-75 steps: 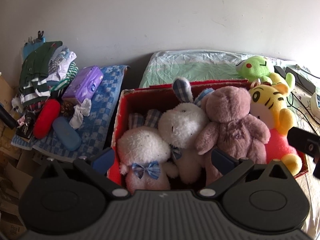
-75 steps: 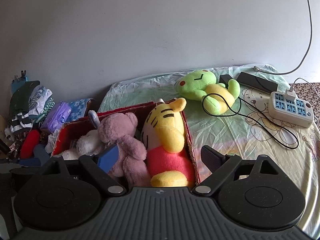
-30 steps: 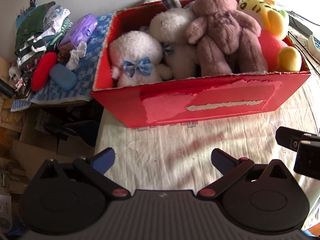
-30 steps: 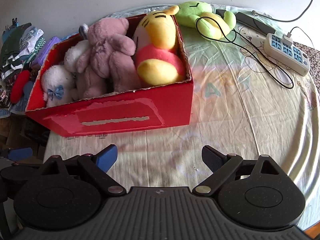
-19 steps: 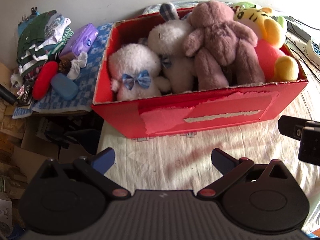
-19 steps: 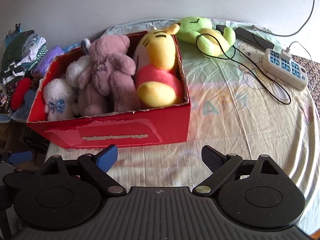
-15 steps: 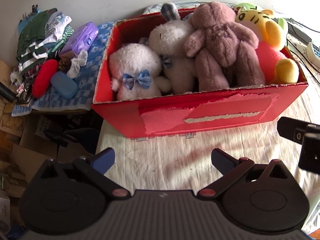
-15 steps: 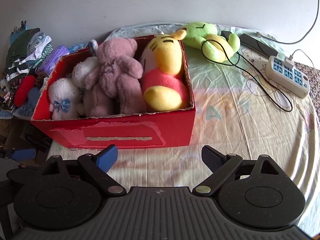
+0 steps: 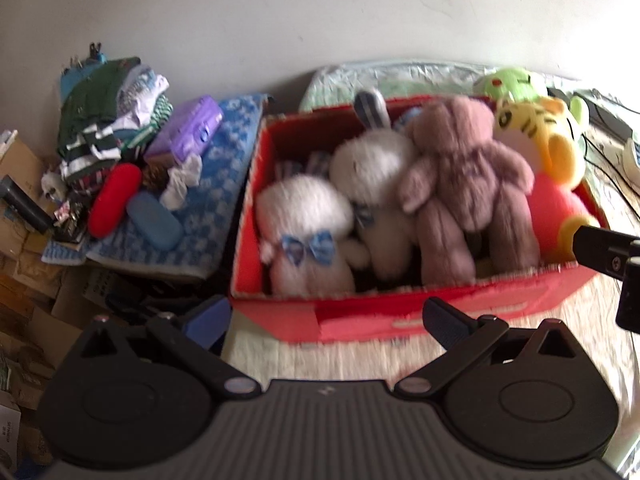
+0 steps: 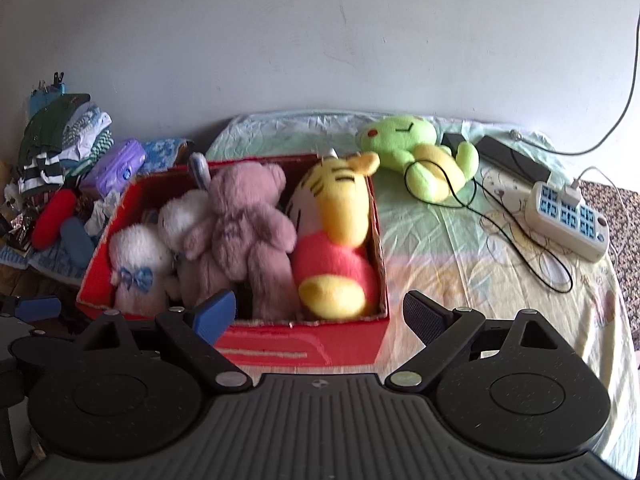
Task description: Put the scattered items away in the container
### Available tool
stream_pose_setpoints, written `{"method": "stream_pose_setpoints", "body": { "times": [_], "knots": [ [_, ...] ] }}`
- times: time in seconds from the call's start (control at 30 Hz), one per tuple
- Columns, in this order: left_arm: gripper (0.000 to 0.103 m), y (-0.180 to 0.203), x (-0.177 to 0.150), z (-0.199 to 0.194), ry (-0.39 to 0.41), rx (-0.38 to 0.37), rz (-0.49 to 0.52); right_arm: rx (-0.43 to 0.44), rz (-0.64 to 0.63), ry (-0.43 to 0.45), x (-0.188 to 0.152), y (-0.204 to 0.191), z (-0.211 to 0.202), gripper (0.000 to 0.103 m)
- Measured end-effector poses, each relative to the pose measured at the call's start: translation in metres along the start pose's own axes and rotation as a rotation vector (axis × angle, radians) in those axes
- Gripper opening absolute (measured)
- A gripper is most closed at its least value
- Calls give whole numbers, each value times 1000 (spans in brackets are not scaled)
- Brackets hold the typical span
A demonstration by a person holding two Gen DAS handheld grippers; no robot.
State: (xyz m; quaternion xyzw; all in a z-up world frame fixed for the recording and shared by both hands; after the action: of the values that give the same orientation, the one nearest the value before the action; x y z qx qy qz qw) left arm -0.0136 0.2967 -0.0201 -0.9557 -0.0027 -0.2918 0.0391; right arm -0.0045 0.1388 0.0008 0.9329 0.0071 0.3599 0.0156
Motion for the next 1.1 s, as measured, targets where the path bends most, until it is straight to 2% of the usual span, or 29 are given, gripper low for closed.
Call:
{"method": "stream_pose_setpoints", "body": {
  "times": [0.2, 0.4, 0.57, 0.63, 0.8, 0.9, 1.1],
  "knots": [
    [102, -5, 14, -5, 60, 14, -16, -22, 6, 50, 13, -6, 1, 92],
    [102, -9, 21, -4, 112, 13, -36, 40, 71, 0, 15, -7, 15, 81],
    [102, -12, 30, 5, 125, -2, -57, 54, 103, 6, 20, -8, 22, 78],
    [102, -11, 33, 6, 133, -6, -59, 74, 131, 1, 21, -5, 26, 74],
    [102, -8, 41, 11, 159, -5, -59, 96, 151, -15, 23, -6, 33, 73],
    [102, -6, 46, 14, 183, 9, -55, 80, 149, 13, 28, -7, 33, 73],
    [102, -10, 56, 23, 175, 12, -72, 92, 162, 16, 32, -5, 40, 73]
  ]
}}
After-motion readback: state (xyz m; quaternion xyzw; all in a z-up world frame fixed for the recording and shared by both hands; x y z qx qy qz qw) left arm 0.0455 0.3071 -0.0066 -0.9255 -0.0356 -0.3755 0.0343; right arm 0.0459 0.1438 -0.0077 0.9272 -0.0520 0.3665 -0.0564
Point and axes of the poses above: each gripper's, at about its wrist camera, not at the fingertips, and z roughly the way its jaws point, y to its right, x to its top, the point moved 4 cm from there along z, roughly the way its jaws point, and after that the axes turned 8 degrees about -x, right-handed, at the moved point
